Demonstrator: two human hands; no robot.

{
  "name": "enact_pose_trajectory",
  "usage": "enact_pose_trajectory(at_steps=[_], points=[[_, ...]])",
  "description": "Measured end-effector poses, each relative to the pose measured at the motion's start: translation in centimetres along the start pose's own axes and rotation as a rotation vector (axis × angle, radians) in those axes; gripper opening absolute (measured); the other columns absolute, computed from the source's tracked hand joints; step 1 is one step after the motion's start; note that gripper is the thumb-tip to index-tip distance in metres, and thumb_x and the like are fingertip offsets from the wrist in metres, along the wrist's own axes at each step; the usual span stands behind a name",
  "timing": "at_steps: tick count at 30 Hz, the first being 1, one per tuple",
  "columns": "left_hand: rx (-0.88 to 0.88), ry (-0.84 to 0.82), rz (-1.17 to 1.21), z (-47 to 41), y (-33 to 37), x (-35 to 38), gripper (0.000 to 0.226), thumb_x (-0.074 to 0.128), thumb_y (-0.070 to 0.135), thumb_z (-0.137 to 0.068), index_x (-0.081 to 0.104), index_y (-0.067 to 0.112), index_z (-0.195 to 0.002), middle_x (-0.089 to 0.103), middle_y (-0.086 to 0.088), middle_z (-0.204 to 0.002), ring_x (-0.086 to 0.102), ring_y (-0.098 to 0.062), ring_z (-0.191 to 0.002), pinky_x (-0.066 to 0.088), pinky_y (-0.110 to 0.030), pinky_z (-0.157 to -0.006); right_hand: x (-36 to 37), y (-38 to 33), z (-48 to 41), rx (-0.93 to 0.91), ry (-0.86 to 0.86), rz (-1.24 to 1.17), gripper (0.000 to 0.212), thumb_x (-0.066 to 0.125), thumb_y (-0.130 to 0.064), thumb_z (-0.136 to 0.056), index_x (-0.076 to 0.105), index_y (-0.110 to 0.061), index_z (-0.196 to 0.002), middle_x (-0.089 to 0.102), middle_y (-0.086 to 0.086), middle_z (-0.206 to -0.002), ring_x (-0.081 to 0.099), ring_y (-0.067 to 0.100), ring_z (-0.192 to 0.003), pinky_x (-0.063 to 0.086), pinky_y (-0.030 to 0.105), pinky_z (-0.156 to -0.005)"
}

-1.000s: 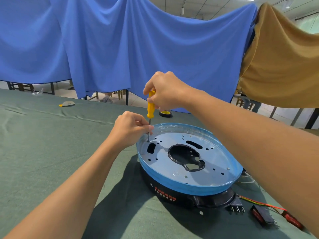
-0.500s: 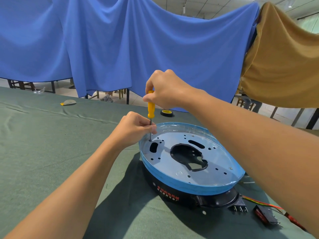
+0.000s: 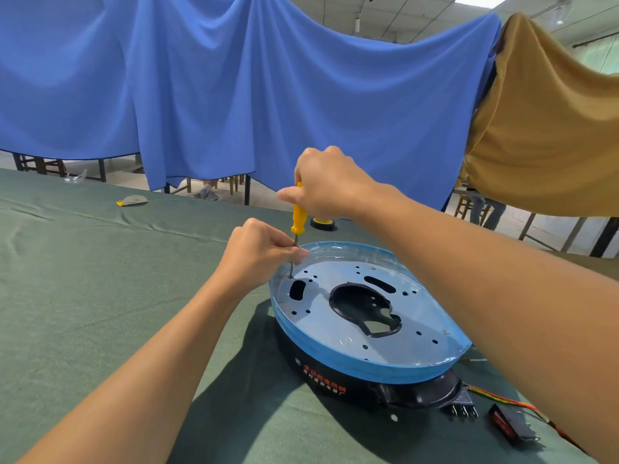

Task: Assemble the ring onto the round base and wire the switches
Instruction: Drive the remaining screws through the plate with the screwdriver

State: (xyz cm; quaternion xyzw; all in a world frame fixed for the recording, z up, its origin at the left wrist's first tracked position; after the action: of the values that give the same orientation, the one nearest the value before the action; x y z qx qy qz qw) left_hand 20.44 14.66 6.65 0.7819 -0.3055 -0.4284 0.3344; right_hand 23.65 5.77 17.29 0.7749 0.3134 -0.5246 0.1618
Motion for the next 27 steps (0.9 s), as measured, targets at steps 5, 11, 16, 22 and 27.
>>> enact_pose_trajectory(at_steps=[5, 11, 16, 22, 27], points=[[-0.022, -0.114, -0.010, -0.3, -0.4, 0.7, 0.014, 0.072, 0.026, -0.088, 0.080, 0.022, -0.078, 0.072, -0.022, -0.086, 0.048, -0.020, -0.070, 0.038, -0.032, -0.066, -0.2, -0.9, 0.0, -0.134, -0.030, -0.070, 0.015, 0.068, -0.021, -0.085, 0.064, -0.013, -0.098, 0.054, 0.006, -0.094, 0.055, 0.020, -0.080, 0.044, 0.028, -0.054], [-0.014, 0.043, 0.018, -0.1, -0.4, -0.2, 0.014, 0.084, 0.028, -0.073, 0.080, 0.015, -0.079, 0.074, -0.003, -0.073, 0.067, -0.019, -0.075, 0.052, -0.034, -0.069, 0.3, 0.2, 0.0, -0.001, -0.003, -0.044, 0.037, 0.066, -0.045, -0.087, 0.046, -0.017, -0.070, 0.043, 0.003, -0.076, 0.049, 0.028, -0.081, 0.037, 0.033, -0.058], [-0.003, -0.050, -0.042, -0.3, -0.3, 0.2, 0.007, 0.077, 0.023, -0.083, 0.081, 0.020, -0.078, 0.076, -0.001, -0.078, 0.068, -0.025, -0.089, 0.054, -0.044, -0.086, 0.0, -0.6, 0.1, -0.138, -0.030, -0.052, 0.012, 0.065, -0.019, -0.088, 0.067, -0.012, -0.097, 0.054, 0.003, -0.092, 0.057, 0.022, -0.087, 0.042, 0.024, -0.054], [0.006, 0.028, -0.027, -0.3, 0.5, -0.5, 0.011, 0.082, 0.031, -0.076, 0.080, 0.020, -0.076, 0.075, -0.003, -0.073, 0.067, -0.026, -0.079, 0.053, -0.042, -0.077, 0.6, 0.4, 0.1, -0.018, -0.013, -0.075, 0.036, 0.065, -0.044, -0.088, 0.049, -0.016, -0.073, 0.046, 0.003, -0.075, 0.051, 0.028, -0.080, 0.033, 0.030, -0.052], [0.018, -0.035, -0.054, -0.3, 0.7, -0.2, 0.008, 0.075, 0.022, -0.085, 0.081, 0.019, -0.080, 0.076, -0.001, -0.077, 0.068, -0.032, -0.091, 0.053, -0.047, -0.086, 0.5, 0.2, -0.2, -0.075, -0.016, -0.111, 0.007, 0.067, -0.021, -0.087, 0.063, -0.017, -0.091, 0.056, 0.006, -0.098, 0.056, 0.024, -0.090, 0.036, 0.024, -0.051]])
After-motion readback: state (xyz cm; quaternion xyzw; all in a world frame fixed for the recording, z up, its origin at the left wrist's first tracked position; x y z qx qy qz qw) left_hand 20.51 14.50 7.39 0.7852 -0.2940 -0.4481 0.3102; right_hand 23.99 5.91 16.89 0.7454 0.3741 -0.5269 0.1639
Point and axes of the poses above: each hand's wrist, its own z-axis away from the middle knuckle, its own x-axis out of the palm, y = z × x, the point moved 7 cm from there along -z, towards the middle knuckle
